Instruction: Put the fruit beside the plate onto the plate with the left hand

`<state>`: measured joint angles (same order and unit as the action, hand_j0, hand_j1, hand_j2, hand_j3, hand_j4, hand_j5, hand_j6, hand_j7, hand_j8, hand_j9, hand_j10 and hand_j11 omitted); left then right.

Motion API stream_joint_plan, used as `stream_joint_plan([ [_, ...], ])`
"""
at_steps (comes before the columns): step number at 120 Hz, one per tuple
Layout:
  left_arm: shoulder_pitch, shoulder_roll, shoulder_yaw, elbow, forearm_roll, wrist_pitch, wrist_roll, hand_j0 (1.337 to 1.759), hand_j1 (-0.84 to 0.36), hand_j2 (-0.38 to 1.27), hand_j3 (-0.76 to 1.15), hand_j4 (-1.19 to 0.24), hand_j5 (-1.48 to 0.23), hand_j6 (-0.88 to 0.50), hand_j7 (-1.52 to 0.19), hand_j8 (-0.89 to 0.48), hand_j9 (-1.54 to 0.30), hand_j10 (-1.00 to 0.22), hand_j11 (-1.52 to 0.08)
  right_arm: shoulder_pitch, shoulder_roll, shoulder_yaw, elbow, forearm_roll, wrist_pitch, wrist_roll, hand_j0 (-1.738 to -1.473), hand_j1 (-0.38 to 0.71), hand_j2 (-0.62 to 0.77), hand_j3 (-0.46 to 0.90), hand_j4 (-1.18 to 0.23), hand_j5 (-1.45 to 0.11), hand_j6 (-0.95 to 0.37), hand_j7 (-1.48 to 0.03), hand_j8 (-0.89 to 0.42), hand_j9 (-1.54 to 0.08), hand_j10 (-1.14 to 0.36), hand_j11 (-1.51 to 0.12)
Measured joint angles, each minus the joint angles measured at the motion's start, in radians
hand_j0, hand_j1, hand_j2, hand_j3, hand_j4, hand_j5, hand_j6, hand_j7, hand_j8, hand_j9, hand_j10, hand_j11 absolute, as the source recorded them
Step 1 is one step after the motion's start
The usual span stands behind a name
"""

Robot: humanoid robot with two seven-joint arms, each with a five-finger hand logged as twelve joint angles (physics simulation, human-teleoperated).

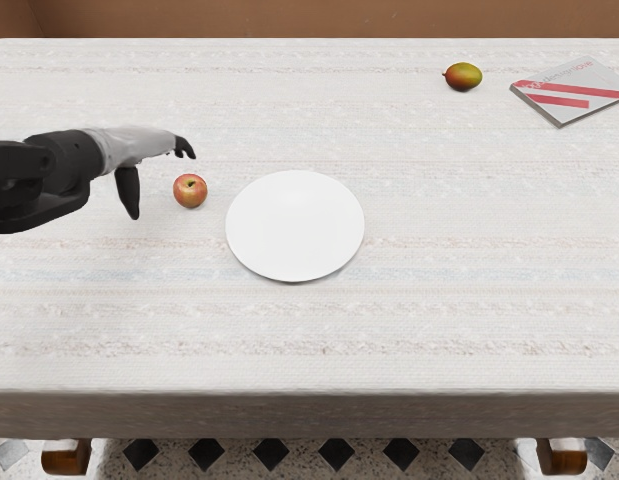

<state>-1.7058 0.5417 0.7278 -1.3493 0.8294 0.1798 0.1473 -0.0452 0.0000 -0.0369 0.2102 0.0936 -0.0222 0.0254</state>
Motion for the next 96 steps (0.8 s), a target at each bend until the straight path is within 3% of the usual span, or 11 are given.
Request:
stream_joint_plan([
  [47, 0.070, -0.173, 0.044, 0.235, -0.046, 0.027, 0.003, 1.658, 0.05, 0.05, 0.00, -0.25, -0.32, -0.25, -0.32, -0.25, -0.32, -0.25, -0.32, 0.000, 0.000, 0.000, 0.000, 0.000, 0.000, 0.000, -1.658, -0.31, -0.01, 0.00, -0.03, -0.04, -0.03, -0.04, -0.03, -0.04, -0.03, -0.04],
  [96, 0.160, -0.308, 0.039, 0.379, -0.049, 0.021, 0.002, 1.658, 0.05, 0.05, 0.00, -0.25, -0.32, -0.25, -0.32, -0.25, -0.32, -0.25, -0.32, 0.000, 0.000, 0.000, 0.000, 0.000, 0.000, 0.000, -1.658, -0.31, -0.01, 0.00, -0.03, -0.04, -0.03, -0.04, -0.03, -0.04, -0.03, -0.04],
])
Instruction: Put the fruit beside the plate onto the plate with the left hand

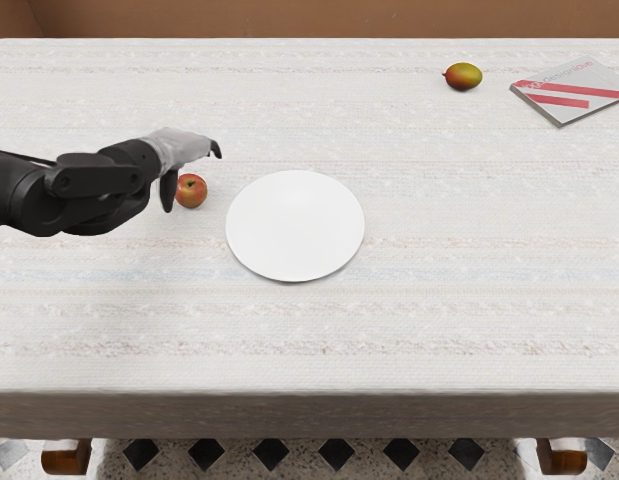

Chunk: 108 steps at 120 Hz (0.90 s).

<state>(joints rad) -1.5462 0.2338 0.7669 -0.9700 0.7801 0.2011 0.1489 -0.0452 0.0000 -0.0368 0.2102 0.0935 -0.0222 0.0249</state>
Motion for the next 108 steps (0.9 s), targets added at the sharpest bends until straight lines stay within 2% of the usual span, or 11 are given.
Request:
stream_joint_plan([
  [50, 0.028, -0.027, 0.000, 0.043, -0.041, -0.002, -0.002, 1.658, 0.05, 0.05, 0.00, -0.25, -0.32, -0.25, -0.32, -0.25, -0.32, -0.25, -0.32, 0.000, 0.000, 0.000, 0.000, 0.000, 0.000, 0.000, -1.658, -0.31, -0.01, 0.00, -0.03, -0.04, -0.03, -0.04, -0.03, -0.04, -0.03, -0.04],
  [81, 0.079, -0.075, -0.002, 0.140, -0.038, -0.056, -0.008, 1.658, 0.05, 0.05, 0.00, -0.25, -0.32, -0.25, -0.32, -0.25, -0.32, -0.25, -0.32, 0.000, 0.000, 0.000, 0.000, 0.000, 0.000, 0.000, -1.658, -0.31, -0.01, 0.00, -0.03, -0.04, -0.03, -0.04, -0.03, -0.04, -0.03, -0.04],
  [108, 0.104, -0.096, -0.007, 0.180, -0.041, -0.060, -0.010, 1.658, 0.00, 0.06, 0.00, -0.30, -0.38, -0.30, -0.38, -0.30, -0.38, -0.30, -0.38, 0.000, 0.000, 0.000, 0.000, 0.000, 0.000, 0.000, -1.658, -0.31, -0.01, 0.00, -0.03, -0.04, -0.03, -0.04, -0.03, -0.04, -0.03, -0.04],
])
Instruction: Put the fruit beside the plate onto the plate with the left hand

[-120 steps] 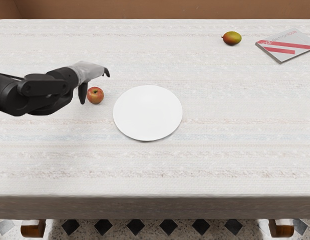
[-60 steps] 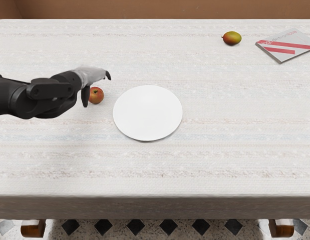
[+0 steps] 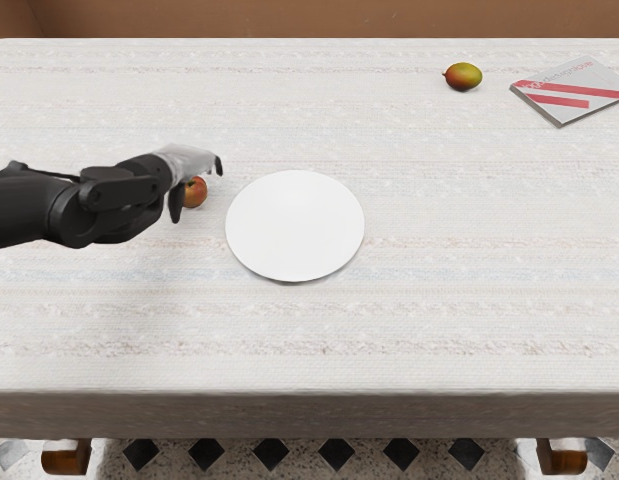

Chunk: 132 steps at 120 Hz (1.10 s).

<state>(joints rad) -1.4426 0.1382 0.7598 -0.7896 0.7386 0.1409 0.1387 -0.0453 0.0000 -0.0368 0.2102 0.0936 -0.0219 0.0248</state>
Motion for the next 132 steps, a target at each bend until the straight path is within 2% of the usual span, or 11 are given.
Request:
stream_joint_plan([
  [81, 0.028, -0.016, -0.013, 0.051, -0.002, 0.020, -0.002, 1.658, -0.24, 0.12, 0.00, -0.50, -0.66, -0.50, -0.66, -0.50, -0.66, -0.50, -0.66, 0.000, 0.000, 0.000, 0.000, 0.000, 0.000, 0.001, -1.658, -0.31, -0.01, 0.00, -0.03, -0.04, -0.03, -0.04, -0.03, -0.04, -0.03, -0.04],
  [92, 0.030, -0.017, -0.014, 0.058, -0.007, 0.020, -0.006, 1.657, -0.26, 0.20, 0.00, -0.55, -0.72, -0.48, -0.72, -0.49, -0.72, -0.55, -0.72, 0.000, 0.000, 0.000, 0.000, 0.000, 0.000, 0.000, -1.658, -0.31, -0.01, 0.00, -0.03, -0.04, -0.03, -0.04, -0.03, -0.04, -0.03, -0.04],
  [96, 0.035, -0.024, -0.014, 0.062, -0.008, 0.020, -0.006, 1.656, -0.26, 0.17, 0.00, -0.57, -0.74, -0.47, -0.75, -0.48, -0.75, -0.57, -0.75, 0.000, 0.000, 0.000, 0.000, 0.000, 0.000, 0.000, -1.658, -0.31, -0.01, 0.00, -0.03, -0.04, -0.03, -0.04, -0.03, -0.04, -0.03, -0.04],
  [113, 0.042, -0.034, -0.014, 0.077, -0.013, 0.020, -0.007, 1.653, -0.28, 0.23, -0.01, -0.64, -0.83, -0.43, -0.84, -0.44, -0.85, -0.64, -0.84, 0.000, 0.000, 0.000, 0.000, 0.000, 0.000, 0.000, -1.658, -0.31, -0.01, 0.00, -0.03, -0.04, -0.03, -0.04, -0.03, -0.04, -0.03, -0.04],
  [127, 0.045, -0.036, -0.014, 0.082, -0.015, 0.019, -0.008, 1.656, -0.32, 0.32, 0.01, -0.67, -0.95, -0.37, -0.96, -0.39, -0.96, -0.60, -0.96, 0.000, 0.000, 0.000, 0.000, 0.000, 0.000, 0.000, -1.658, -0.31, -0.01, 0.00, -0.03, -0.04, -0.03, -0.04, -0.03, -0.04, -0.03, -0.04],
  [130, 0.046, -0.037, -0.014, 0.083, -0.015, 0.020, -0.007, 1.657, -0.33, 0.31, 0.06, -0.68, -0.97, -0.36, -0.98, -0.37, -0.99, -0.58, -0.99, 0.000, 0.000, 0.000, 0.000, 0.000, 0.000, 0.000, -1.658, -0.31, -0.01, 0.00, -0.03, -0.04, -0.03, -0.04, -0.03, -0.04, -0.03, -0.04],
  [131, 0.048, -0.038, -0.014, 0.083, -0.014, 0.020, -0.007, 1.662, -0.33, 0.28, 0.14, -0.68, -0.98, -0.35, -0.99, -0.36, -0.99, -0.57, -1.00, 0.000, 0.000, 0.000, 0.000, 0.000, 0.000, 0.000, -1.658, -0.31, -0.01, 0.00, -0.03, -0.04, -0.03, -0.04, -0.03, -0.04, -0.03, -0.04],
  [132, 0.049, -0.039, -0.014, 0.083, -0.014, 0.020, -0.007, 1.667, -0.33, 0.27, 0.11, -0.68, -0.98, -0.34, -0.99, -0.34, -1.00, -0.56, -1.01, 0.000, 0.000, 0.000, 0.000, 0.000, 0.000, 0.000, -1.658, -0.31, -0.01, 0.00, -0.03, -0.04, -0.03, -0.04, -0.03, -0.04, -0.03, -0.04],
])
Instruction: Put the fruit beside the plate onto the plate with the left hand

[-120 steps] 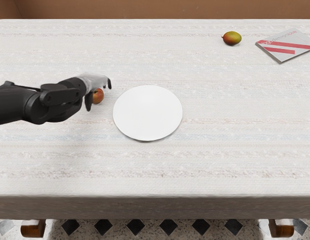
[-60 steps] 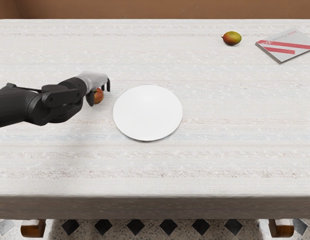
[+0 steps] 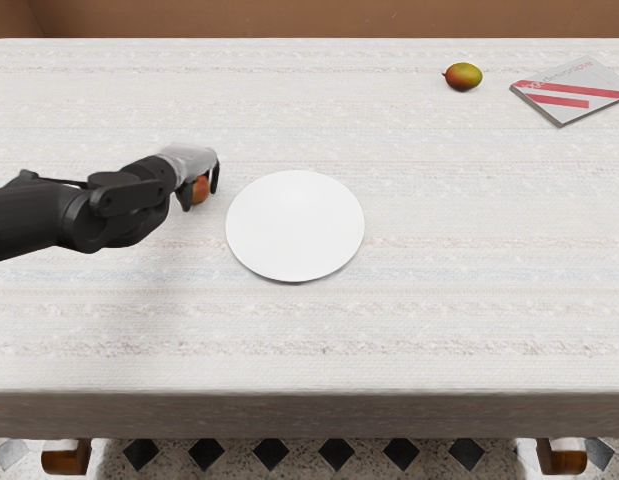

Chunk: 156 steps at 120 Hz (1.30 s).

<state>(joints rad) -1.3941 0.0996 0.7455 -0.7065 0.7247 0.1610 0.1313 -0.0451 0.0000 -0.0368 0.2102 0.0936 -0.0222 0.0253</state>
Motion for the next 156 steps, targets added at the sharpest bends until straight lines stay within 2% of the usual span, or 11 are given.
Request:
stream_joint_plan([
  [3, 0.002, -0.005, 0.000, 0.001, 0.002, 0.001, 0.001, 1.682, -0.35, 0.20, 0.27, -0.69, -0.99, -0.32, -1.00, -0.30, -1.01, -0.53, -1.02, 0.000, 0.000, 0.000, 0.000, 0.000, 0.000, 0.000, -1.658, -0.31, -0.01, 0.00, -0.03, -0.04, -0.03, -0.04, -0.03, -0.04, -0.03, -0.04],
  [20, 0.004, -0.007, 0.000, 0.002, 0.004, 0.002, 0.003, 1.679, -0.32, 0.11, 0.28, -0.72, -1.04, -0.29, -1.06, -0.28, -1.08, -0.50, -1.09, 0.000, 0.000, 0.000, 0.000, 0.000, 0.000, 0.000, -1.658, -0.31, -0.01, 0.00, -0.03, -0.04, -0.03, -0.04, -0.03, -0.04, -0.03, -0.04],
  [41, 0.013, -0.010, 0.002, 0.002, 0.006, 0.004, 0.006, 1.687, -0.32, -0.16, 0.66, -0.81, -1.02, -0.25, -1.08, -0.19, -1.09, -0.43, -1.14, 0.000, 0.000, 0.000, 0.000, 0.000, 0.000, 0.000, -1.658, -0.31, -0.01, 0.00, -0.03, -0.04, -0.03, -0.04, -0.03, -0.04, -0.03, -0.04],
  [55, 0.013, -0.011, 0.002, -0.001, -0.011, 0.004, 0.005, 1.694, -0.45, 0.05, 0.70, -0.83, -1.02, -0.16, -1.11, -0.10, -1.08, -0.40, -1.15, 0.000, 0.000, 0.000, 0.000, 0.000, 0.000, 0.000, -1.658, -0.31, -0.01, 0.00, -0.03, -0.04, -0.03, -0.04, -0.03, -0.04, -0.03, -0.04],
  [61, 0.011, -0.011, 0.002, -0.002, -0.017, 0.002, 0.006, 1.692, -0.43, -0.03, 0.72, -0.82, -1.03, -0.16, -1.11, -0.11, -1.09, -0.41, -1.16, 0.000, 0.000, 0.000, 0.000, 0.000, 0.000, 0.000, -1.658, -0.31, -0.01, 0.00, -0.03, -0.04, -0.03, -0.04, -0.03, -0.04, -0.03, -0.04],
  [75, -0.006, 0.005, 0.001, -0.013, -0.030, -0.008, 0.004, 1.651, -0.40, 0.07, 0.45, -0.88, -1.07, -0.28, -1.13, -0.18, -1.12, -0.49, -1.18, 0.000, 0.000, 0.000, 0.000, 0.000, 0.000, 0.000, -1.658, -0.31, -0.01, 0.00, -0.03, -0.04, -0.03, -0.04, -0.03, -0.04, -0.03, -0.04],
  [84, -0.029, 0.028, -0.001, -0.033, -0.029, -0.012, 0.004, 1.643, -0.46, 0.20, 0.31, -0.97, -1.08, -0.34, -1.12, -0.23, -1.13, -0.57, -1.20, 0.000, 0.000, 0.000, 0.000, 0.000, 0.000, 0.000, -1.658, -0.31, -0.01, 0.00, -0.03, -0.04, -0.03, -0.04, -0.03, -0.04, -0.03, -0.04],
  [96, -0.065, 0.052, 0.001, -0.068, -0.038, -0.026, 0.005, 1.640, -0.49, 0.28, 0.19, -1.04, -1.11, -0.38, -1.14, -0.25, -1.15, -0.54, -1.20, 0.000, 0.000, 0.000, 0.000, 0.000, 0.000, 0.000, -1.658, -0.31, -0.01, 0.00, -0.03, -0.04, -0.03, -0.04, -0.03, -0.04, -0.03, -0.04],
  [105, -0.104, 0.072, 0.002, -0.106, -0.055, -0.047, 0.006, 1.635, -0.52, 0.37, 0.13, -1.03, -1.15, -0.34, -1.18, -0.23, -1.18, -0.54, -1.22, 0.000, 0.000, 0.000, 0.000, 0.000, 0.000, -0.001, -1.658, -0.31, -0.01, 0.00, -0.03, -0.04, -0.03, -0.04, -0.03, -0.04, -0.03, -0.04],
  [113, -0.132, 0.087, 0.002, -0.135, -0.071, -0.075, 0.005, 1.634, -0.49, 0.29, 0.10, -1.02, -1.18, -0.36, -1.20, -0.23, -1.19, -0.54, -1.23, 0.000, 0.000, 0.000, 0.000, 0.000, 0.000, 0.000, -1.658, -0.31, -0.01, 0.00, -0.03, -0.04, -0.03, -0.04, -0.03, -0.04, -0.03, -0.04],
  [156, -0.289, 0.175, -0.006, -0.356, -0.143, -0.170, 0.004, 1.630, -0.50, 0.36, 0.02, -0.84, -1.25, -0.34, -1.24, -0.24, -1.22, -0.57, -1.26, 0.000, 0.000, 0.000, 0.000, 0.000, 0.000, 0.000, -1.658, -0.31, -0.01, 0.00, -0.03, -0.04, -0.03, -0.04, -0.03, -0.04, -0.03, -0.04],
])
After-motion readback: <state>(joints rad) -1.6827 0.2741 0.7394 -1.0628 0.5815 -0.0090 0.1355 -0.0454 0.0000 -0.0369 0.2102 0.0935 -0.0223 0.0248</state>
